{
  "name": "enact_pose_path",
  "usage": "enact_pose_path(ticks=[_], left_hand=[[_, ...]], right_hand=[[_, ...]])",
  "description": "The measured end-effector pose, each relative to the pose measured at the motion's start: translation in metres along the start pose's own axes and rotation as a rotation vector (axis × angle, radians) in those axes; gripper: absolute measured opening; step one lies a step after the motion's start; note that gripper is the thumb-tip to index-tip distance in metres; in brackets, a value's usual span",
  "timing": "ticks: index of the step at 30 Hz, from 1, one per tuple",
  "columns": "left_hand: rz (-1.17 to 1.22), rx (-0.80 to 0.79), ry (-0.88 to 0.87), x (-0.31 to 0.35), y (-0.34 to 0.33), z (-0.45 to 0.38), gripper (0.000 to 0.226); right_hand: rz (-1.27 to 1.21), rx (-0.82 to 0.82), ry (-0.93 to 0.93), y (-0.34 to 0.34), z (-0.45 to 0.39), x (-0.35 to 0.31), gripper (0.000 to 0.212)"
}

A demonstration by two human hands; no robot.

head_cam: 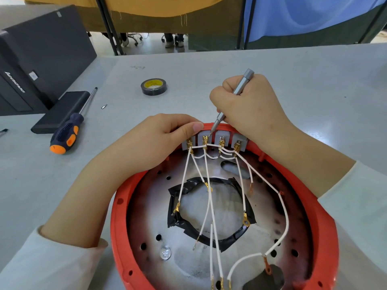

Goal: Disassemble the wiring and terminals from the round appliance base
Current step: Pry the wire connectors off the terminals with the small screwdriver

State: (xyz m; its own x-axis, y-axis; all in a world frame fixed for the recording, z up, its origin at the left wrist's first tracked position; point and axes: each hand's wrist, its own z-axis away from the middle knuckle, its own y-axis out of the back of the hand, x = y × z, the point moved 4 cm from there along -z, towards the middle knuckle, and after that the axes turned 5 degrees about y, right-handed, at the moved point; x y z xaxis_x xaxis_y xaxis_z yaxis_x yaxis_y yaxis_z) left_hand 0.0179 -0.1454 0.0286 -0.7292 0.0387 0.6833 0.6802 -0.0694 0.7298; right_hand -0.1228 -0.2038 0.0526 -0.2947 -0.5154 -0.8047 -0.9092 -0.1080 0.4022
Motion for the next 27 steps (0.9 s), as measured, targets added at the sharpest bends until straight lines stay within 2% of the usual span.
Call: enact_pose_path(ticks=[10, 23, 27], left_hand=[[-0.019, -0.004, 0.017, -0.0007, 0.0, 0.0001, 0.033], [-0.001, 0.002, 0.004, -0.0002, 0.0004, -0.0004, 0.03], [0.003, 0.008, -0.005, -0.0004, 0.0, -0.0006, 0.028]], right_hand=[[0.001, 0.034, 0.032, 0.0017, -0.0012, 0.0, 0.031], [0.11, -0.032, 0.101, -0.0016, 0.0018, -0.0026, 0.048], [0.129, -0.063, 0.126, -0.0032, 0.0031, -0.0051, 0.047]])
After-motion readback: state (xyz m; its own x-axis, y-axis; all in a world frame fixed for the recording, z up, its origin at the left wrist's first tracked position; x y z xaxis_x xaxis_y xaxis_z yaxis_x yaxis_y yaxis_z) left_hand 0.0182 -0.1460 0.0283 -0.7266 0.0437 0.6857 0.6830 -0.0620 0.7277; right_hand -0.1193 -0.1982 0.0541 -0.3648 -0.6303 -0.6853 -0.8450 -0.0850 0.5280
